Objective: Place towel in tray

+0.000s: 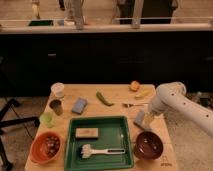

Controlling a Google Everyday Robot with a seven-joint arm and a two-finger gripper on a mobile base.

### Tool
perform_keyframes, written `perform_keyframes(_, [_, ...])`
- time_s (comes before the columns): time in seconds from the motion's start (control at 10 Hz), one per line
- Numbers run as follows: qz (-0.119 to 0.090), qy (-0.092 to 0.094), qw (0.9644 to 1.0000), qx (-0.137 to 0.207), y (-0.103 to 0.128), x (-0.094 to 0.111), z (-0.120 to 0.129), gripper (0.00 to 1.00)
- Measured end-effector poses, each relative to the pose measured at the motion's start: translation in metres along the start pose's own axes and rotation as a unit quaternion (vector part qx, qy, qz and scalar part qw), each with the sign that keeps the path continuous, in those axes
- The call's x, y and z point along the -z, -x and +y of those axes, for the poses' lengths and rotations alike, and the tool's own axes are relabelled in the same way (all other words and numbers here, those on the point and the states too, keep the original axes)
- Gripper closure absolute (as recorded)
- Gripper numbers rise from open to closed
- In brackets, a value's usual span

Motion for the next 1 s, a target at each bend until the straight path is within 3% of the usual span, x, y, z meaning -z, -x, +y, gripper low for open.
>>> perform_keyframes(0.3, [0.002, 0.017, 0.9998, 0.008, -0.008, -0.011, 0.0, 0.2])
perform_keyframes(1.0, [0.013, 0.009, 0.9998, -0.008, 0.004, -0.041, 0.009, 0.2])
